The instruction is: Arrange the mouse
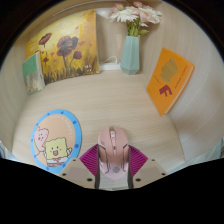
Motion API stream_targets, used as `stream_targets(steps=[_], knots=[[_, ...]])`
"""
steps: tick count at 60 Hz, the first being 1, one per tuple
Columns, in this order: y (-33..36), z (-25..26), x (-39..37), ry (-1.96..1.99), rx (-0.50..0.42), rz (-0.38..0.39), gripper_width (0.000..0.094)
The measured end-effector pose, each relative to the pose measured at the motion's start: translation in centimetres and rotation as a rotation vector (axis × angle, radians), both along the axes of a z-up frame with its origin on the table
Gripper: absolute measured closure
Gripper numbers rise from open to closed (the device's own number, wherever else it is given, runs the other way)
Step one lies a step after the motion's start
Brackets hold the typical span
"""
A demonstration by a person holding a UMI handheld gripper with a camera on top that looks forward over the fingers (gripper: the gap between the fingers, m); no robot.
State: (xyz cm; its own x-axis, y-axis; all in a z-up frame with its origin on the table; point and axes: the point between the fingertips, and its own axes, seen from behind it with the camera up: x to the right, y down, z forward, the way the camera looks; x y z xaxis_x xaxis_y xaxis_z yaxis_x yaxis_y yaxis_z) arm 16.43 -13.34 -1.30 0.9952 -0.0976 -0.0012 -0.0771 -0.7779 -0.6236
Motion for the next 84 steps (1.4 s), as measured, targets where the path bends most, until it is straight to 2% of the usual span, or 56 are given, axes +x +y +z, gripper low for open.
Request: stream_targets(steps=[6,19,23,28,32,40,47,52,61,69,80,84], knots=[[0.9,4.7,0.6,-0.014,0.028,-0.014,0.0559],[7.1,22.5,-1.4,-0.046,0.313,-0.001,0.0558],[8.6,26.0,-3.6,-0.041,0.371,0.013,0.0558],[9.7,27.5,-7.2,-0.039,0.408,0.052,0.0559],[10.1,26.0,-10.5,-0.026,0.409,0.097,0.0559],[8.9,17.8,-15.7,-0.027,0.29,0.163,0.056],[6.8,9.5,-17.6,-0.02,0.143,0.158,0.056],[5.4,4.7,-18.1,-0.023,0.078,0.149,0.0561],[3.8,0.9,-18.6,-0.012,0.021,0.137,0.0557],[3.4,0.3,-18.6,-0.009,0.016,0.11,0.0552],[3.1,-0.2,-18.5,-0.028,-0.006,0.119,0.0399],[2.9,0.6,-18.3,-0.012,-0.019,0.091,0.0259]])
